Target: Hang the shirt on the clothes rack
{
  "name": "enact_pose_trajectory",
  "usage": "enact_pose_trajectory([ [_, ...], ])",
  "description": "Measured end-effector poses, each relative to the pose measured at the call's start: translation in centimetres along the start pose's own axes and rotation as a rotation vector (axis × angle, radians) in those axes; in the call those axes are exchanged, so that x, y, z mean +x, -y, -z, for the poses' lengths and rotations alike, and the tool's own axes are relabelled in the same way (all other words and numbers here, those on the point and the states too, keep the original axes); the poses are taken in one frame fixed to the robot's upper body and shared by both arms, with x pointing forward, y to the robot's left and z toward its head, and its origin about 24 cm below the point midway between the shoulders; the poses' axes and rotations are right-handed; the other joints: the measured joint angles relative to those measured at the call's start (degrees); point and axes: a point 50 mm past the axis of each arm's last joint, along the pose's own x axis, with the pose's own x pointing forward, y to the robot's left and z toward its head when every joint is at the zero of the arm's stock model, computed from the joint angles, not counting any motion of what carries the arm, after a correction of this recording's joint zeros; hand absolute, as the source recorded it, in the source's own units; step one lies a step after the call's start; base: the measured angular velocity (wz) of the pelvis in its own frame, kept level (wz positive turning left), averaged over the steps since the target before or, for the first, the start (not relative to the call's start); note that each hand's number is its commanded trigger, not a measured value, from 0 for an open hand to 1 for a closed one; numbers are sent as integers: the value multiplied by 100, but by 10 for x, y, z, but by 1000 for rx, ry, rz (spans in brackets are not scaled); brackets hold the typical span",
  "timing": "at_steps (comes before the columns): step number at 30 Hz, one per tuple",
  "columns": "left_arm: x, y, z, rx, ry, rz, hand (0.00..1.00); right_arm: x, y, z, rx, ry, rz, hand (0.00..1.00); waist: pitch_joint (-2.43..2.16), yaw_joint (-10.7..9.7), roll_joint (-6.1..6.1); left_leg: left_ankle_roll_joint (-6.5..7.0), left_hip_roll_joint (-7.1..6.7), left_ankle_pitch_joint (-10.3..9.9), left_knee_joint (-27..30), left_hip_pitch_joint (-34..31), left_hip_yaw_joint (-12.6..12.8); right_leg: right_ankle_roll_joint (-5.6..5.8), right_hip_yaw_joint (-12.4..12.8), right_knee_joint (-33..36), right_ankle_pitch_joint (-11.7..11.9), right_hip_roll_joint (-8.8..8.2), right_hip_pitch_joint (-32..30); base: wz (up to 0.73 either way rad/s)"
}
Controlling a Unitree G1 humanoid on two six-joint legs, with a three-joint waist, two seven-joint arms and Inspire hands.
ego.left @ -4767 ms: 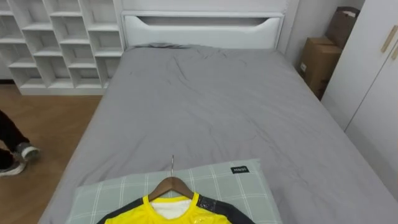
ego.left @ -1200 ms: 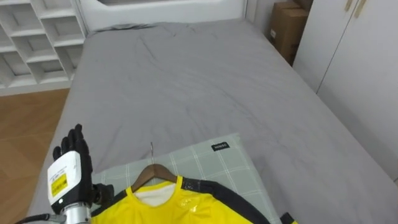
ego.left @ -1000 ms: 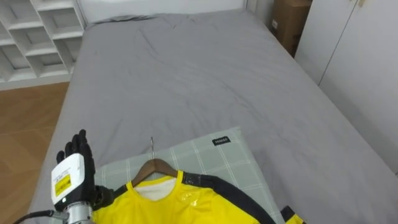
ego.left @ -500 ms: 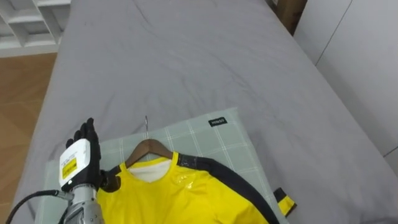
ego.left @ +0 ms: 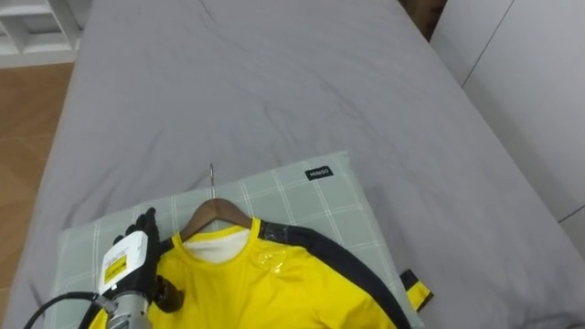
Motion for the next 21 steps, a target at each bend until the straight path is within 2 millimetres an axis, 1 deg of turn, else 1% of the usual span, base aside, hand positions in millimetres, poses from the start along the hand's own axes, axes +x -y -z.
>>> enact_pose_trajectory([
  [3,-1,2,3,6,-14,24,0,0,0,0,0,-1,0,0,2,1,2,0,1,0,0,-1,1,0,1,-11,0,-2,0,0],
  [8,-1,4,3,6,-13,42,0,0,0,0,0,0,0,0,7,12,3,0,-4,0,-1,-5,-1,0,-1,-15,0,-3,0,0],
  [10,-2,5,3,10,-10,50,0,0,0,-1,1,4,1,0,35,25,6,0,-3,0,-2,-8,3,0,6,-10,0,-1,-6,0],
  [11,-2,6,3,13,-10,55,0,0,1,-2,1,5,2,0,38,28,7,0,-3,0,-2,-11,5,0,8,-10,0,-1,-10,0],
  [16,-3,9,4,29,-7,74,0,0,2,-8,-5,21,7,0,38,37,8,2,11,1,32,-188,39,0,23,86,0,5,-230,-1],
  [21,-3,9,4,28,-6,74,0,0,2,-9,-5,24,7,0,39,36,10,10,13,6,32,-214,59,-1,33,108,0,4,-276,0],
])
